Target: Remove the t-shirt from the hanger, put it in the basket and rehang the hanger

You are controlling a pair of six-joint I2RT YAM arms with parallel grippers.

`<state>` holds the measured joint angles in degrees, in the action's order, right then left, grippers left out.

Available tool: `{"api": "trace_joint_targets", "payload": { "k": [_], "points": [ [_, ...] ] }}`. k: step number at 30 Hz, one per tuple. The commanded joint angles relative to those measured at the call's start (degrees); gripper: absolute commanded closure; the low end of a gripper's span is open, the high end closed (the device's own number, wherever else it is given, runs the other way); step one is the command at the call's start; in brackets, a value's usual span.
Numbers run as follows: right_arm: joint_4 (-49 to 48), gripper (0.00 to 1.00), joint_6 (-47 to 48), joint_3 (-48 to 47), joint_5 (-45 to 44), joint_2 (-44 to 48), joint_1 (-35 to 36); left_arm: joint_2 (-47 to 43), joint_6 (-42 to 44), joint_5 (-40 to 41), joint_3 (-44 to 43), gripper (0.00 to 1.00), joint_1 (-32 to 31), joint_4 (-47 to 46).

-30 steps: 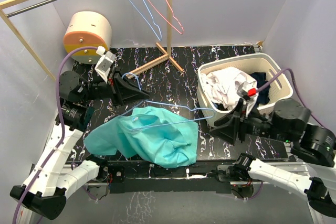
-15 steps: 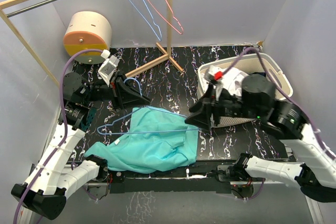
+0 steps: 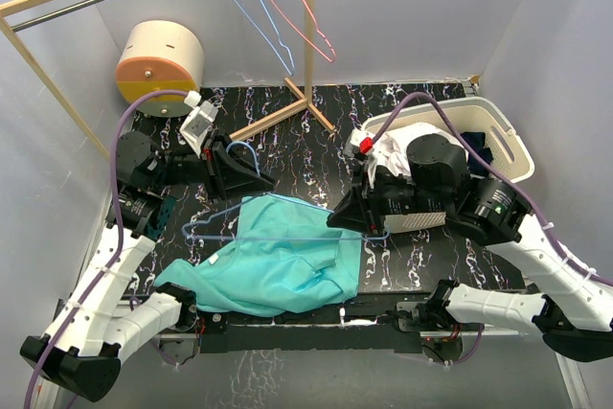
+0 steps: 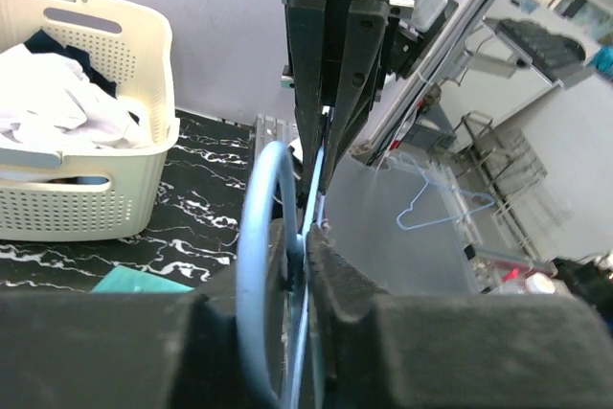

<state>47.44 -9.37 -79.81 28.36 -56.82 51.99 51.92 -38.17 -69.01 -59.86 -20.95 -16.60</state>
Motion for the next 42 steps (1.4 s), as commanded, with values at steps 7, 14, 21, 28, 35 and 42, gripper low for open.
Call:
{"api": "trace_joint_targets", "payload": {
  "k": [7,14,21,28,35,42],
  "points": [
    [-0.02,0.92,-1.71,-0.37,-11.49,3.62,-0.22,-4.56,14.43,16.39,-1.13,0.24,0.12,20.16],
    [-1.84,0.92,-2.68,-3.09,-24.31,-1.03,-0.23,-13.70,19.66,45.82,2.92,0.20,0.12,30.39],
    [-12.89,0.92,-1.06,-7.41,-30.65,-9.82,-0.27,-24.29,18.98,67.45,13.27,0.23,0.12,35.55],
    [-32.14,0.92,1.71,-12.61,-33.14,-21.24,-0.52,-31.44,18.02,74.70,21.00,0.23,0.12,40.02],
    [-41.17,0.92,1.85,-24.36,-34.03,-34.49,-3.73,-32.94,17.88,74.85,21.74,0.23,0.11,40.96],
    [-47.85,0.92,-1.03,-31.80,-28.12,-42.29,-8.61,-33.02,17.60,74.03,21.77,0.23,0.16,40.99]
  ]
}}
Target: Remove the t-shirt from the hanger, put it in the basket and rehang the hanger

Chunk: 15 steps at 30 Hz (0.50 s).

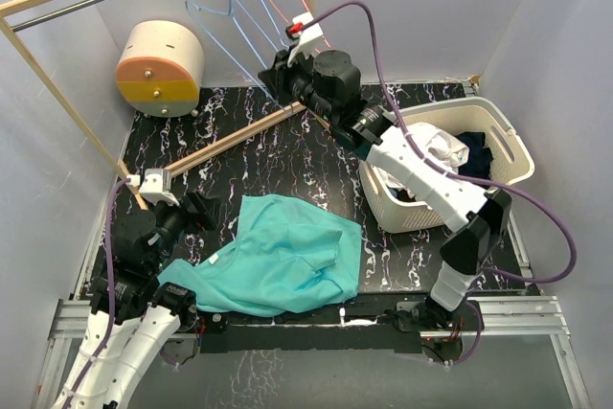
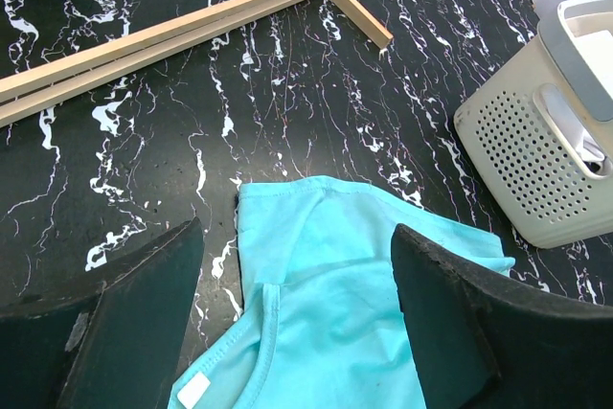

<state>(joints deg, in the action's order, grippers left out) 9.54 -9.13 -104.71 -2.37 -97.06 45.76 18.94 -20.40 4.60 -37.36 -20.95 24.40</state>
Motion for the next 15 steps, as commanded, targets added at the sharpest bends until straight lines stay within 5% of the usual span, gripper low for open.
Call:
{"api": "trace_joint_targets", "payload": {
  "k": [1,15],
  "points": [
    [-9.37,0.92,-1.58,-8.78,3.04,-3.55,-2.78,-0.12,-0.16,0.33,-0.76,0.23,0.07,0.03],
    [-2.61,0.92,-2.94,-29.39,6.37,-18.12,-4.80,-0.21,-0.33,0.32,-0.61,0.23,0.12,-0.06]
  ]
}}
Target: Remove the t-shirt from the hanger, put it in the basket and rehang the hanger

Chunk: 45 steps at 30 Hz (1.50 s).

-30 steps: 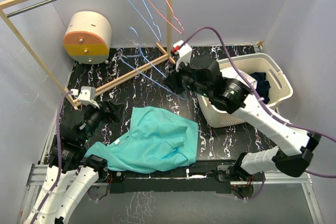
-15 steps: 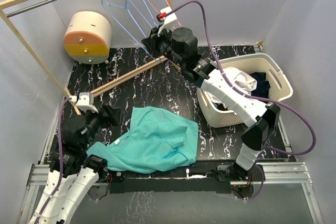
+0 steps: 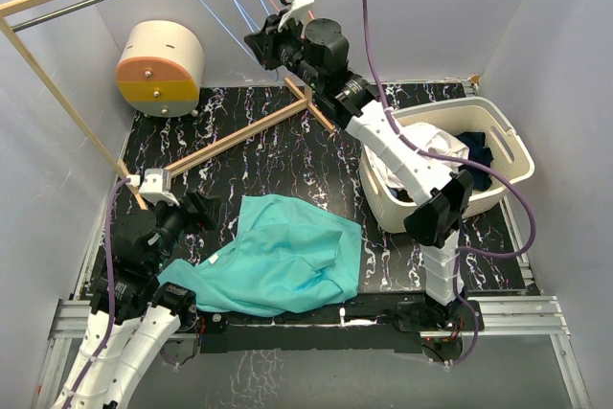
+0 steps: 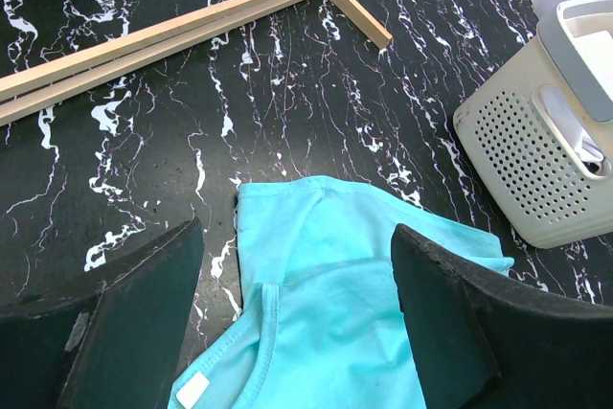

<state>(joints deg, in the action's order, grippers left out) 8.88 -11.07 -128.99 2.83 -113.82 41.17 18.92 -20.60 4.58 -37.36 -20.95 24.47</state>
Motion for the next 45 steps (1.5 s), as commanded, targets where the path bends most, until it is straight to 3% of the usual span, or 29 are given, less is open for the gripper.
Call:
{"api": "trace_joint_targets", "payload": {
  "k": [1,17,20,23,27,32,39,45],
  "points": [
    [-1.90,0.92,-1.18,-5.72,1.23,-1.87,-0.23,-0.13,-0.18,0.34,-0.63,0.23,0.09,-0.12],
    [1.25,0.92,-1.65,-5.32,2.59,-4.56,-0.23,0.63,-0.32,0.39,-0.66,0.23,0.12,-0.04],
    [1.19,0.82,-1.54,-2.34,2.90,-2.79,-0.24,0.90,-0.32,0.45,-0.71,0.23,0.11,0.06],
    [-0.11,0.59,-1.33,3.81,3.69,1.27,-0.22,1.06,-0.32,0.53,-0.71,0.23,0.12,0.10],
    [-2.56,0.35,-0.98,14.54,5.23,9.16,-0.21,1.42,-0.34,0.45,-0.77,0.23,0.12,0.06],
    [-2.68,0.19,-1.11,30.66,9.03,21.88,-0.21,1.74,-0.32,0.79,-0.77,0.23,0.13,0.27],
    [1.77,0.14,-2.46,53.87,15.20,38.41,2.11,1.56,-0.49,1.72,-0.78,0.23,0.12,0.38],
    [4.30,0.17,-2.41,69.33,10.08,43.44,13.56,2.06,-0.54,1.74,-0.77,0.23,0.10,0.32]
  ]
}}
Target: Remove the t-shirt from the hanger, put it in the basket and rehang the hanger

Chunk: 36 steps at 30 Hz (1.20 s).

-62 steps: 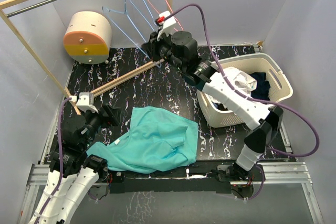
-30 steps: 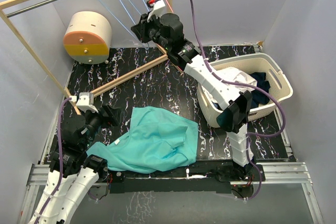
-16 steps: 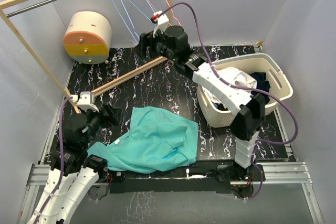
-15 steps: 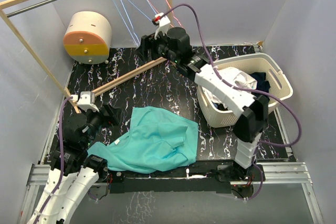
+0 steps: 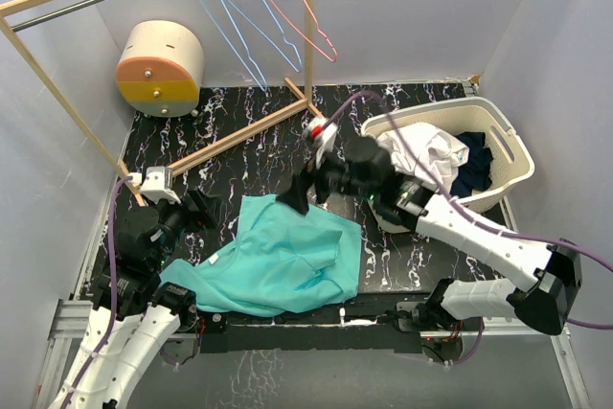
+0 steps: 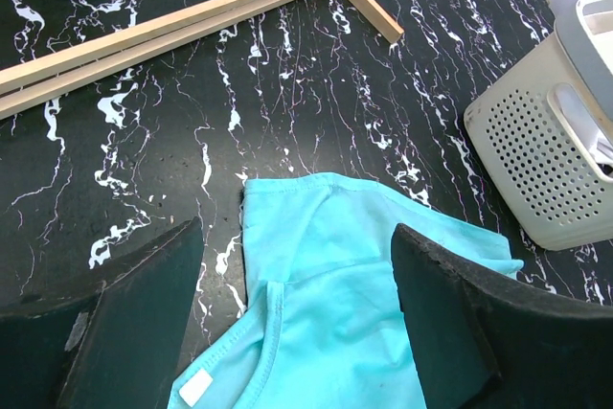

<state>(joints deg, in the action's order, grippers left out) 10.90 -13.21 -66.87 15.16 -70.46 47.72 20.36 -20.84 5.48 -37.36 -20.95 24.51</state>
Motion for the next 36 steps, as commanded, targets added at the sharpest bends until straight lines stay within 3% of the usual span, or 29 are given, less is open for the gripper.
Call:
{"api": "trace_joint_targets", "payload": {
  "k": [1,7,15,22,30,32,36],
  "points": [
    [2.32,0.17,-0.51,9.01,-3.75,-0.05,9.38,0.72,-0.34,0.81,-0.85,0.23,0.12,0.34],
    [-0.97,0.17,-2.99,16.75,-8.25,-3.19,17.51,0.82,-0.47,1.52,-0.79,0.23,0.11,0.43],
    [-3.18,0.11,1.04,16.36,-7.67,-11.84,24.12,1.25,-0.52,2.03,-0.88,0.23,0.12,0.71],
    [-6.54,0.05,3.70,16.18,-10.44,-18.75,25.31,0.75,-0.60,2.27,-0.94,0.23,0.12,0.80],
    [-5.25,0.04,0.85,13.56,-21.09,-27.38,25.30,0.82,-0.60,2.30,-1.02,0.23,0.12,0.88],
    [-3.69,0.18,-1.16,12.23,-25.76,-29.13,24.97,0.74,-0.60,2.31,-1.02,0.23,0.12,0.89],
    [-0.58,0.82,-4.58,10.48,-26.96,-32.41,20.73,0.60,-0.60,2.38,-0.93,0.23,0.12,0.89]
  ]
}}
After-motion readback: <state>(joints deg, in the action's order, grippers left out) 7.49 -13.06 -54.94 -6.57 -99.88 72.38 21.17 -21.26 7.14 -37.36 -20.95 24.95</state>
